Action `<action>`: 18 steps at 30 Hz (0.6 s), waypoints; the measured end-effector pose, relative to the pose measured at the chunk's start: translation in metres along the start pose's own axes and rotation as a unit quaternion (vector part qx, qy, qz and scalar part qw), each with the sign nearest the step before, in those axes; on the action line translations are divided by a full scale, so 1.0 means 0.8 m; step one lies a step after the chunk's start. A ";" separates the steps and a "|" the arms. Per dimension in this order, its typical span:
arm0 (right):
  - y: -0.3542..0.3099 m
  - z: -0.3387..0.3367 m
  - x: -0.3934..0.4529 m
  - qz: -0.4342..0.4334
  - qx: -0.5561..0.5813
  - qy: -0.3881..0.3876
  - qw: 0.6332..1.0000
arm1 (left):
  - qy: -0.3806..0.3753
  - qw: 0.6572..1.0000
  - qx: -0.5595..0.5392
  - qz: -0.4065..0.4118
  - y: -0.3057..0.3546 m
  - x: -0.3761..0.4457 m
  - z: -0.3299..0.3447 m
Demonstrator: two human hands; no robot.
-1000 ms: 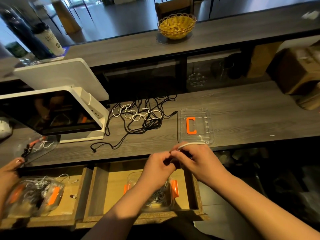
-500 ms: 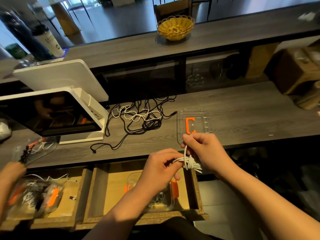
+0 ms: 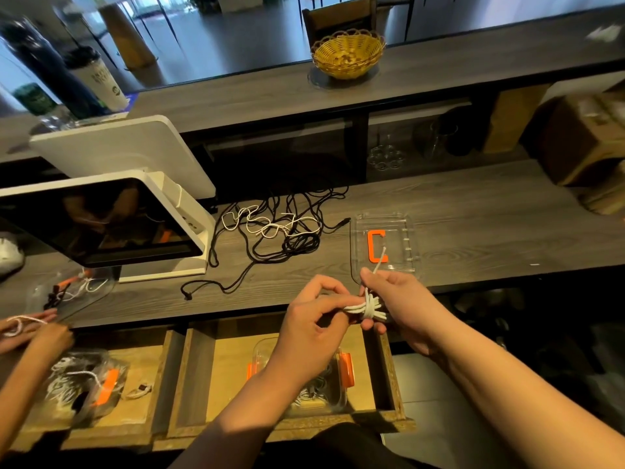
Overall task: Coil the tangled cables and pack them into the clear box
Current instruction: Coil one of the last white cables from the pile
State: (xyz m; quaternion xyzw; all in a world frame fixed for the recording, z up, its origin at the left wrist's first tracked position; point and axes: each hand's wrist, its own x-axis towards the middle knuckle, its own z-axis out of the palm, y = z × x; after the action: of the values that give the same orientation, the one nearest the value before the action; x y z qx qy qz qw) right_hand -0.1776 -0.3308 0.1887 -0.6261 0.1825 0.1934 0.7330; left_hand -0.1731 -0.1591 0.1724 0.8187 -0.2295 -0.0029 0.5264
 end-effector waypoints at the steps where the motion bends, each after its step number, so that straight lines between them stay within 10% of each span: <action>1: 0.002 0.002 0.002 -0.030 -0.035 0.023 0.999 | -0.009 1.000 -0.021 -0.014 -0.002 0.000 -0.002; 6: 0.008 0.020 0.004 -0.164 -0.123 0.110 0.973 | 0.068 0.983 -0.099 -0.137 0.013 0.008 -0.006; 11: 0.001 0.034 0.007 -0.240 -0.165 0.153 0.944 | -0.049 0.847 -0.296 -0.438 0.014 0.019 -0.026; 18: -0.001 0.050 0.014 -0.259 -0.266 0.158 0.915 | -0.089 0.814 -0.352 -0.454 -0.004 0.027 -0.053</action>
State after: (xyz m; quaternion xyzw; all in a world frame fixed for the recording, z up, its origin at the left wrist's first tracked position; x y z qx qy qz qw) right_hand -0.1667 -0.2907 0.1898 -0.8457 0.0694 -0.0634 0.5253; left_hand -0.1421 -0.1297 0.1938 0.5847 0.1392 -0.3950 0.6948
